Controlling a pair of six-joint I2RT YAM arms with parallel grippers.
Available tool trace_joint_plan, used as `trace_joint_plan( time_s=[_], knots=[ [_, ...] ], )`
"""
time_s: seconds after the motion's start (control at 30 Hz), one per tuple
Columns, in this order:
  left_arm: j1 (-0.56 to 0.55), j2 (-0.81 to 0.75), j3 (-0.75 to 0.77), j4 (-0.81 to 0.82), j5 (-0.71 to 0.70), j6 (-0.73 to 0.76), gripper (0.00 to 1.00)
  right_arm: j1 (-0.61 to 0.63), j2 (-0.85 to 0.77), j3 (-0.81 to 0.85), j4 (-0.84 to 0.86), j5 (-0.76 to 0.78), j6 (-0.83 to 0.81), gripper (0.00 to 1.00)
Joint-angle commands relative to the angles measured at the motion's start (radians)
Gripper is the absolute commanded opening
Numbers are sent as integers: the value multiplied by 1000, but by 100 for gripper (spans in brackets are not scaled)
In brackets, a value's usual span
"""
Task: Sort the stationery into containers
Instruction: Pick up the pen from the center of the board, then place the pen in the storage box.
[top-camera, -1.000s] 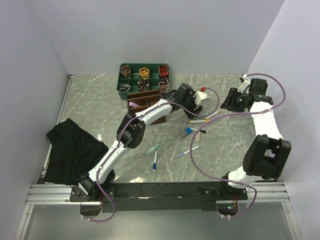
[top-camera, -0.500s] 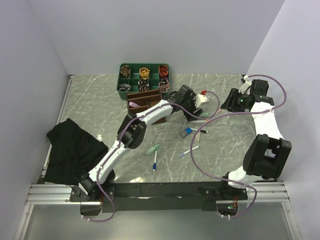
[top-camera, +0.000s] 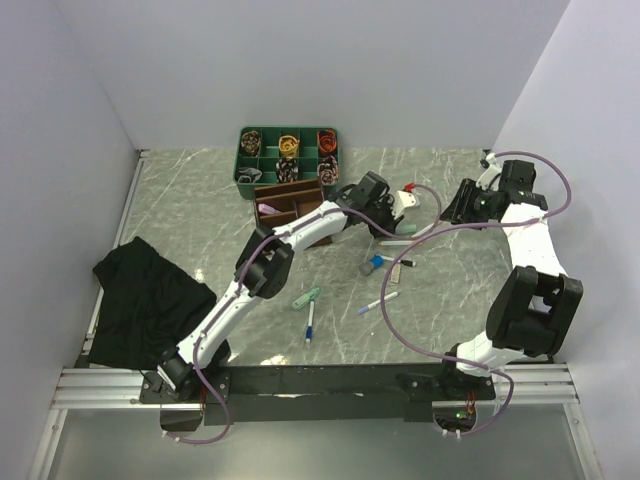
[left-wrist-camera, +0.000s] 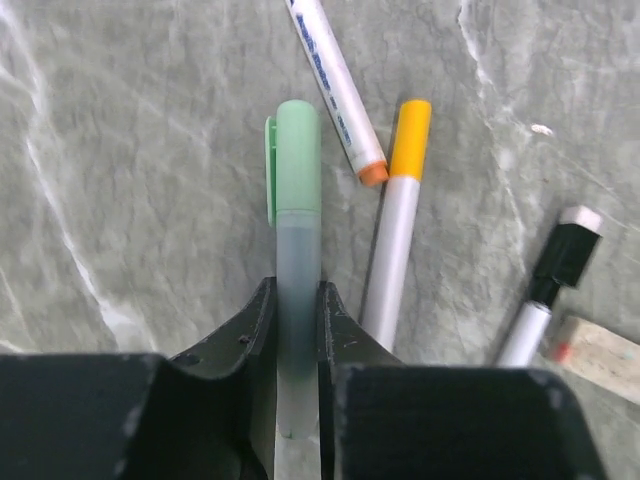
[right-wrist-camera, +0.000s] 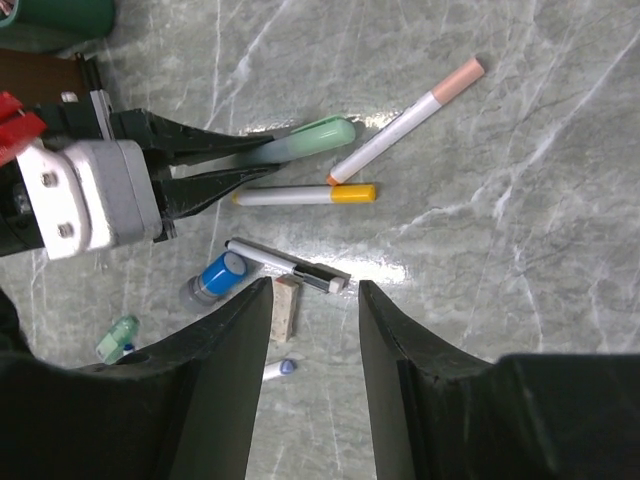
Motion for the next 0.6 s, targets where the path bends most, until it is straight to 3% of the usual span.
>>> trace_joint_plan(
  time_s=[0.0, 0.13, 0.3, 0.4, 0.43, 0.47, 0.57],
  knots=[
    [43, -148, -126, 60, 46, -129, 1, -8, -20, 7, 3, -60, -16, 47],
    [121, -389, -408, 332, 136, -327, 1, -8, -76, -39, 57, -226, -7, 47],
    [219, -528, -539, 591, 406, -604, 1, -7, -113, -56, 158, -451, 137, 48],
    [247, -589, -636, 844, 533, -831, 1, 6, -136, -88, 374, -536, 305, 48],
    [251, -610, -692, 1015, 588, -968, 1, 15, -152, -106, 461, -542, 350, 49],
    [256, -620, -718, 1071, 603, -1027, 1, 38, -171, -132, 617, -548, 420, 50],
    [253, -647, -765, 1182, 649, -1142, 1, 102, -153, -111, 755, -553, 473, 52]
  ],
)
